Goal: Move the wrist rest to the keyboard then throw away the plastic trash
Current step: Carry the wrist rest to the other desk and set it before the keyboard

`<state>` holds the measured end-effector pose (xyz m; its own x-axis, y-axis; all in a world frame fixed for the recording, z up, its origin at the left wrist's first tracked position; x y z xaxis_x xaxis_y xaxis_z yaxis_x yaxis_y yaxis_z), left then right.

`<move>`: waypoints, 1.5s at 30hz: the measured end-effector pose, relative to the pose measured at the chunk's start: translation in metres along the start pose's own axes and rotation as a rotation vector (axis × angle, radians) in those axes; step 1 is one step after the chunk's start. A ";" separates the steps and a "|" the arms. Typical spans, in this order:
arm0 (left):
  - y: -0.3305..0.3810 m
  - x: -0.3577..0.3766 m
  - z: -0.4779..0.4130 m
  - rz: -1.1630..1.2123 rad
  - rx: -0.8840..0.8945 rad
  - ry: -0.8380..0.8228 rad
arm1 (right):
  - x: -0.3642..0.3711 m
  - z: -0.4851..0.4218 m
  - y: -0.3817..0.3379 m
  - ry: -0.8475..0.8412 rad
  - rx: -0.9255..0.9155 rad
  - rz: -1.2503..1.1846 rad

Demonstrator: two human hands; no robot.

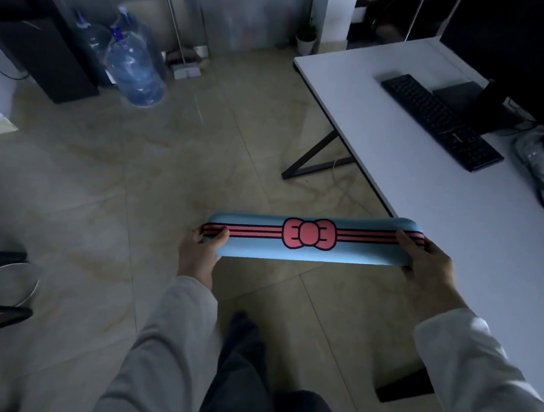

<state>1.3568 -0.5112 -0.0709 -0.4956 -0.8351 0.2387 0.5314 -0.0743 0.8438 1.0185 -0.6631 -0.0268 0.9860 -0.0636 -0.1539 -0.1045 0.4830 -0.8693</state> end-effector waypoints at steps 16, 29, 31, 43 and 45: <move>0.087 0.082 -0.198 -0.135 -0.079 -0.156 | 0.112 -0.070 -0.072 0.193 0.042 -0.095; 0.079 0.212 -0.295 -0.246 -0.162 -0.280 | 0.118 -0.176 -0.104 0.328 0.093 -0.236; 0.084 0.245 -0.308 -0.257 -0.144 -0.294 | 0.115 -0.199 -0.115 0.331 0.096 -0.297; 0.069 0.416 -0.352 -0.343 -0.158 -0.410 | 0.065 -0.304 -0.148 0.439 0.173 -0.425; 0.063 0.440 -0.356 -0.380 -0.173 -0.449 | 0.058 -0.310 -0.144 0.470 0.200 -0.433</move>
<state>1.4171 -1.0773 -0.0837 -0.8934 -0.4245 0.1471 0.3457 -0.4403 0.8286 1.0501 -1.0069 -0.0561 0.7674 -0.6400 -0.0384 0.3585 0.4779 -0.8020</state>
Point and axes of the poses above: each hand's wrist, its own z-axis away from the middle knuckle, its own x-axis out of the palm, y = z × x, the point moved 8 cm from there along -z, towards the middle knuckle, and after that the axes turned 9 degrees about z, right-handed, at the moved point
